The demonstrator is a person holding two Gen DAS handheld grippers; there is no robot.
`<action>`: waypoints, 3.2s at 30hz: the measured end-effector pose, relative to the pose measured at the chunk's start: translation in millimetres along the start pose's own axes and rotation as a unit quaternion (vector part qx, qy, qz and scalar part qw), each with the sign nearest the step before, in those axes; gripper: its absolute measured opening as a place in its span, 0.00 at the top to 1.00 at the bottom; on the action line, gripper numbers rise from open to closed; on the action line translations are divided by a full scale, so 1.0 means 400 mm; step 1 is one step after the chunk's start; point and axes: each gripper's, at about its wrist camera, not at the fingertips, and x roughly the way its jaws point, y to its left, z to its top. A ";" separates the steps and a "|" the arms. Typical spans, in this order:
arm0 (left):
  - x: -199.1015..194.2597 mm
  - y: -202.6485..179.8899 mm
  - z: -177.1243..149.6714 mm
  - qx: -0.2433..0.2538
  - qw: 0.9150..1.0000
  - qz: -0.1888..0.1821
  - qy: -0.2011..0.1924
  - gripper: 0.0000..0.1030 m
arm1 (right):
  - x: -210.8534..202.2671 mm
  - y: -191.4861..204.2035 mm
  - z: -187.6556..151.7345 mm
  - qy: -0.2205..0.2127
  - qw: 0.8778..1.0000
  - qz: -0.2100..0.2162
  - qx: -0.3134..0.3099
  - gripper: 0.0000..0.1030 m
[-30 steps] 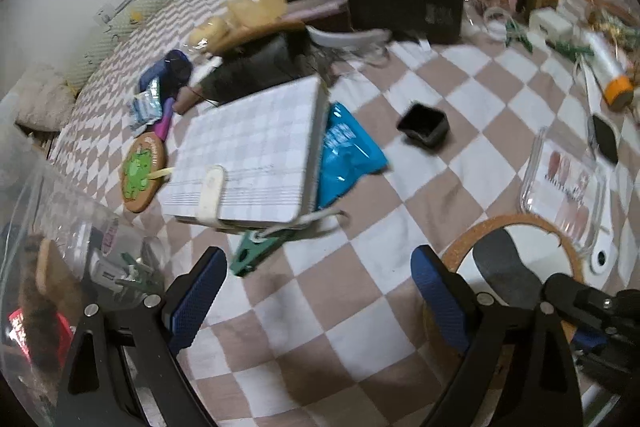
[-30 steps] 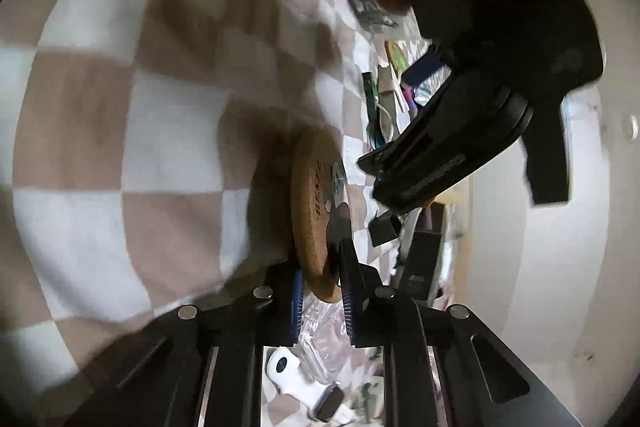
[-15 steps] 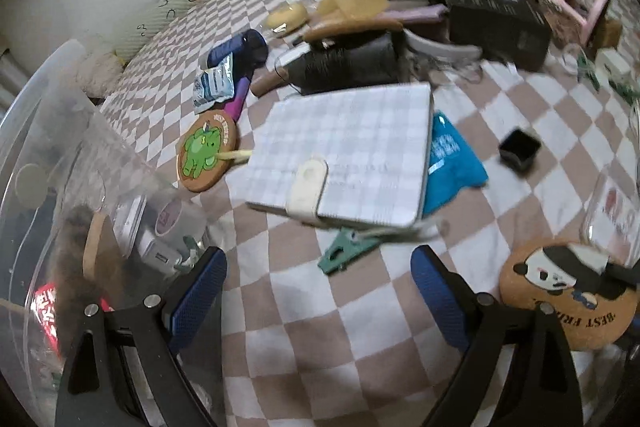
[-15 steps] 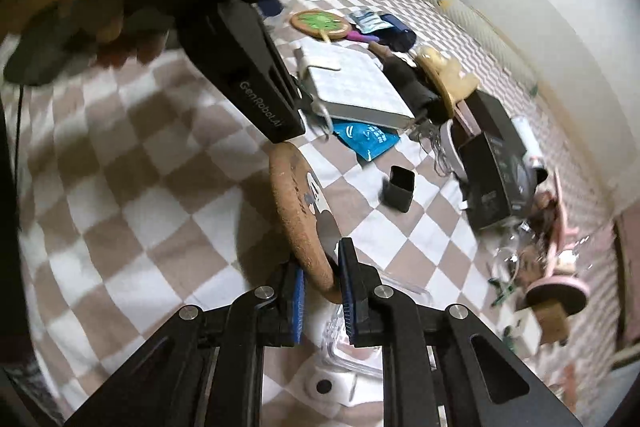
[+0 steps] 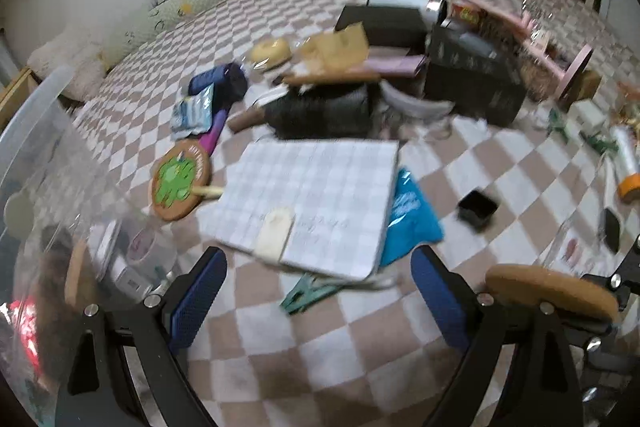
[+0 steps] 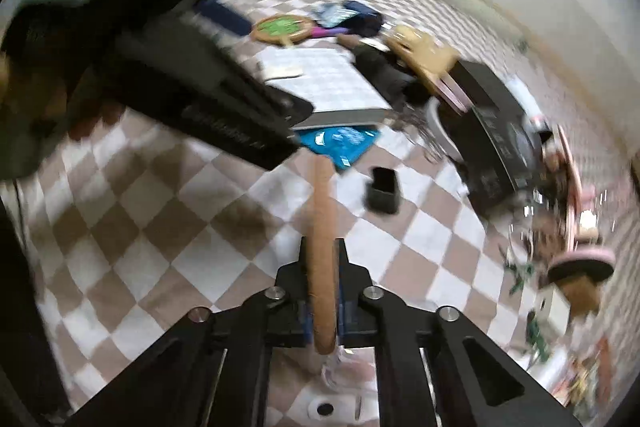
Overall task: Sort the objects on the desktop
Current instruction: 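Lift the coaster with the right tool while the left tool grasps the small black cup, then carry the coaster and black cup with both tools over the clear bin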
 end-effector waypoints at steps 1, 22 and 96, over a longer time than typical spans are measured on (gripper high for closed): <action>0.000 -0.006 0.005 0.000 1.000 -0.006 -0.007 0.09 | -0.009 -0.022 0.002 0.001 1.000 0.010 0.023 0.92; 0.103 -0.187 0.029 0.083 0.985 -0.148 -0.029 0.47 | -0.050 -0.273 -0.092 -0.005 0.971 0.049 0.234 0.92; -0.620 0.256 0.020 -0.070 0.978 -0.006 -0.196 0.75 | -0.494 -0.028 0.328 -0.181 0.972 -0.070 0.134 0.92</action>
